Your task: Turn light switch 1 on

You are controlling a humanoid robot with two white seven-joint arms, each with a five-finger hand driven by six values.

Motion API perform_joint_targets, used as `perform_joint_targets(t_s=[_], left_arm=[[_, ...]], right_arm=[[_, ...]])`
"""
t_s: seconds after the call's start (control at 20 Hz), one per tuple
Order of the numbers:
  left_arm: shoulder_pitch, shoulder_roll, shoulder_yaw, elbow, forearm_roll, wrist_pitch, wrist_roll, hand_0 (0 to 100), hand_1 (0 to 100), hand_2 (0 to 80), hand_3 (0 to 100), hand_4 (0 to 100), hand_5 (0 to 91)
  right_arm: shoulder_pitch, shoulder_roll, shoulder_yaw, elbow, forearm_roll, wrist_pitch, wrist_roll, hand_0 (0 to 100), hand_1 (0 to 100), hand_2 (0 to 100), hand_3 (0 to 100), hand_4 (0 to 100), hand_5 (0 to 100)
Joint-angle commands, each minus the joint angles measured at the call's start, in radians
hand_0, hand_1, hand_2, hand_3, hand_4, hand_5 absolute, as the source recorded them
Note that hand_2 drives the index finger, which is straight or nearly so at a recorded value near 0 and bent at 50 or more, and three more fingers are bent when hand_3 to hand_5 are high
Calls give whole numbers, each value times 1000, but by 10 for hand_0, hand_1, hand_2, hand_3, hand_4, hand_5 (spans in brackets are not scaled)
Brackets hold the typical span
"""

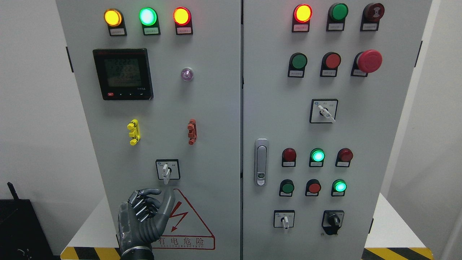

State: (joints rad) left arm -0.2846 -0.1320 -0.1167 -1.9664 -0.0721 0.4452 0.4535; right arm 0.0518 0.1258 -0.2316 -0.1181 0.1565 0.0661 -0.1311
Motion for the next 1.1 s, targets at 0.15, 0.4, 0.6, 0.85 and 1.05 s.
perform_joint_targets(t_s=[0.15, 0.4, 0.6, 0.85, 1.05], left_arm=[[-30, -6, 3, 26, 0, 9, 1, 149, 718, 529, 838, 921, 855], [-30, -6, 12, 26, 0, 9, 2, 143, 713, 531, 840, 921, 855], [-31, -6, 19, 27, 0, 9, 4, 139, 710, 531, 840, 921, 855], [-48, -9, 17, 41, 0, 24, 5, 135, 708, 532, 839, 921, 854], [-57, -11, 17, 43, 0, 24, 5, 132, 708, 532, 839, 921, 855]], right_arm=[[0, 0, 0, 0, 0, 0, 1, 502, 0, 0, 0, 0, 0], [-1, 0, 0, 0, 0, 0, 1, 502, 0, 0, 0, 0, 0], [-1, 0, 0, 0, 0, 0, 1, 502, 0, 0, 0, 0, 0], [0, 0, 0, 0, 0, 0, 1, 502, 0, 0, 0, 0, 0], [0, 0, 0, 0, 0, 0, 1, 502, 0, 0, 0, 0, 0]])
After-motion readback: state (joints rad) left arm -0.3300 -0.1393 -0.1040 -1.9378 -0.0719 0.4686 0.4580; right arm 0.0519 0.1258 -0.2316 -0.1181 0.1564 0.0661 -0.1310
